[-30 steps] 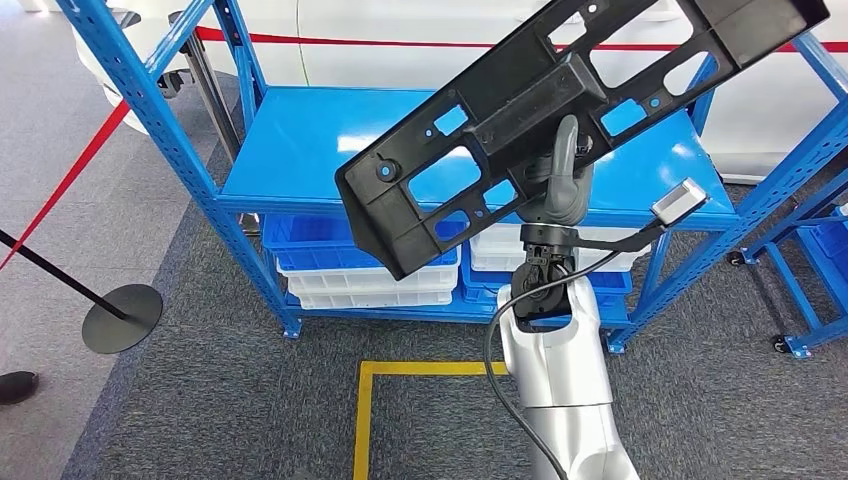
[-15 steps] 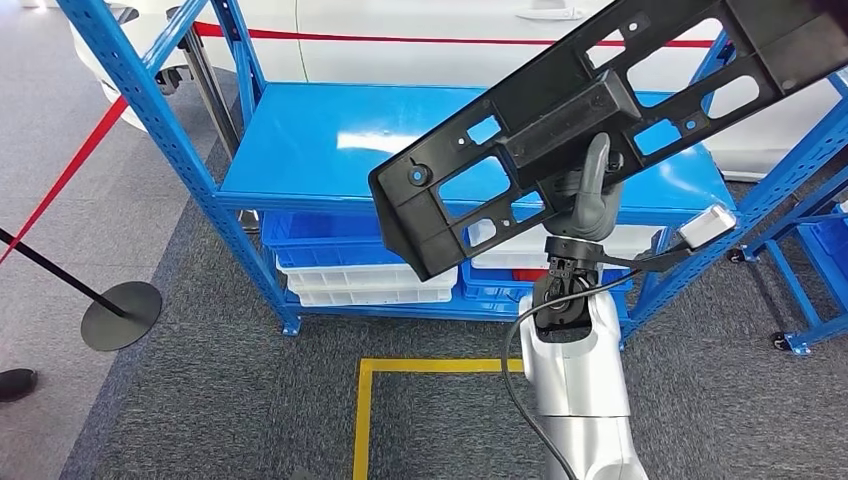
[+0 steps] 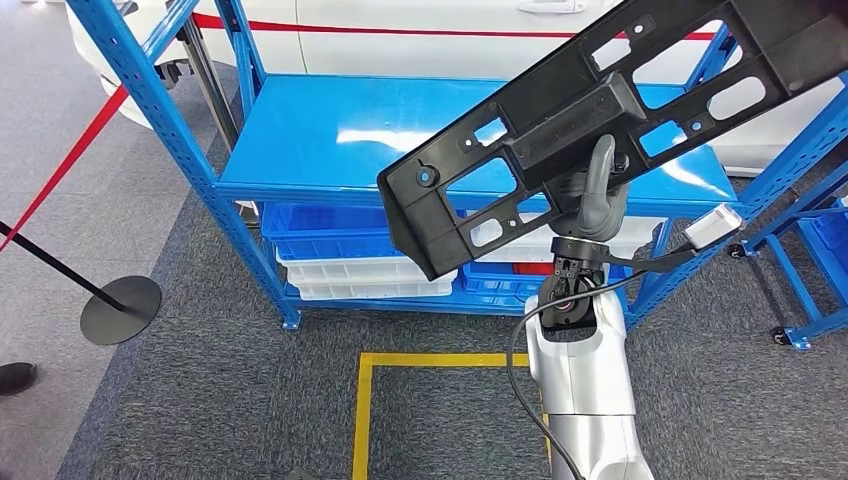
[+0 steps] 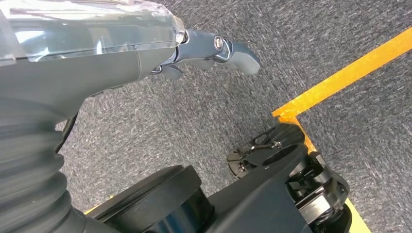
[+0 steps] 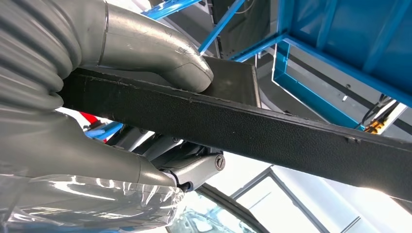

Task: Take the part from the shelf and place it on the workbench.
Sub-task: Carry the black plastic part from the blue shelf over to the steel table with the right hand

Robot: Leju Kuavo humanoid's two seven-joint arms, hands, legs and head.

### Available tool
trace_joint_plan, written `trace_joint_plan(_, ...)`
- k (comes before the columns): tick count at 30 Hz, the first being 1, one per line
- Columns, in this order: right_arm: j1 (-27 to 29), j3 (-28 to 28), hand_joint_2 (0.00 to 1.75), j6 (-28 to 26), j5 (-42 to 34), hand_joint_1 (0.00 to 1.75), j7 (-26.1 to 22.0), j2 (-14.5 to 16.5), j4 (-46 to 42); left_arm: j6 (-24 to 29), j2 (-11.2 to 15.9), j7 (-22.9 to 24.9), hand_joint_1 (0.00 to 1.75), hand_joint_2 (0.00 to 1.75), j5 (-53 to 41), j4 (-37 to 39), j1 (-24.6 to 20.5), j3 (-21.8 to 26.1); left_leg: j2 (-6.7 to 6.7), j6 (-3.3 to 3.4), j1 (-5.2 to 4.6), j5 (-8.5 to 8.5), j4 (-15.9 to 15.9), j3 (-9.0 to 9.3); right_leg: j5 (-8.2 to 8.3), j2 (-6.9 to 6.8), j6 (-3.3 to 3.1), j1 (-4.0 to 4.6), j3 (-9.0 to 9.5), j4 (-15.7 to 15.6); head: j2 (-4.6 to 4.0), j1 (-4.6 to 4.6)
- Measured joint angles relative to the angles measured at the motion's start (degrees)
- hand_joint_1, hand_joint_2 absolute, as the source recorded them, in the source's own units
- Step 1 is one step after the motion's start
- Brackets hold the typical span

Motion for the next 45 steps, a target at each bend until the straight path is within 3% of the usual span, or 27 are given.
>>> trace_joint_plan(45,-2.9,0.0,1.75,-0.7,0.4,1.75,-1.3,0.0,4.7,-0.2,0.2,-0.3,0.0,1.75,-0.4,0.0,-0.4,1.7,-0.01,0.04,-0.01,0.05,0.1,-0.13,0.05,0.0,0.04,-0.02,-0.15,0.2,0.01,0.0)
